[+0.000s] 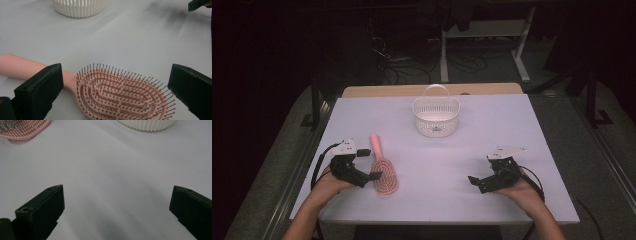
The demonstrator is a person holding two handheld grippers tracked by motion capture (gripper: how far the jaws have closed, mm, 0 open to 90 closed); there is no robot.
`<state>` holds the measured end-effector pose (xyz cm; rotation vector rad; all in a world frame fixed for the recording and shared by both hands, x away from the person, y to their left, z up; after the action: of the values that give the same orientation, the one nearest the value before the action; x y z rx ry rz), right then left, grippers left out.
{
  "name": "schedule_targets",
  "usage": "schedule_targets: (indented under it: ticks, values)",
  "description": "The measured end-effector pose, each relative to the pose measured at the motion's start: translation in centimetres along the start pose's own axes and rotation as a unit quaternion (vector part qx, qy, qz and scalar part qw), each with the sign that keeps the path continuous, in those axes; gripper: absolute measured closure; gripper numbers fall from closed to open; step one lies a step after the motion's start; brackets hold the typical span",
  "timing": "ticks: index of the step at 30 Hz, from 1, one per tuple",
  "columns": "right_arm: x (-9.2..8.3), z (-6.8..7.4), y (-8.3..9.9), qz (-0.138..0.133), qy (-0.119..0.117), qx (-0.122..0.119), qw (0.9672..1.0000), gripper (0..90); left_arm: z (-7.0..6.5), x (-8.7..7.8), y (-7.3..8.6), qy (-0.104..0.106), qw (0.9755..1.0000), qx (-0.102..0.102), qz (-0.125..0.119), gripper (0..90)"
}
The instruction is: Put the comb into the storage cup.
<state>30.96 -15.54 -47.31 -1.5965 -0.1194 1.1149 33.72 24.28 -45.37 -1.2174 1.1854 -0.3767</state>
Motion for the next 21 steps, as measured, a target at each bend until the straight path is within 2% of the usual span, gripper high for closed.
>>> schedule_targets:
  ticks: [8,21]
  values:
    - [-0.2,0.0,0.0,-0.003,-0.001,0.005,1.0000,0.0,0.3,0.1,-0.8,0.001,1.0000,0.001,-0.002,0.0]
    - [-0.4,-0.2,-0.1,-0.008,0.000,0.008,0.9999,0.0,1.0,0.2,-2.9,0.002,0.9998,0.006,-0.021,0.0]
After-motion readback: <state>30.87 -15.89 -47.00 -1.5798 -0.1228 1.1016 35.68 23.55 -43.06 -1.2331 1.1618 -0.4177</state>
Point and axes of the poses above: each handheld gripper's, and its own axes: x roughly forward along the jaws, y roughly out of its underside, z roughly to its left, the point moved 5 cm from there along x, roughly forward along the jaws, and after that the axes turned 4 degrees about -z, right-handed, at the moved point
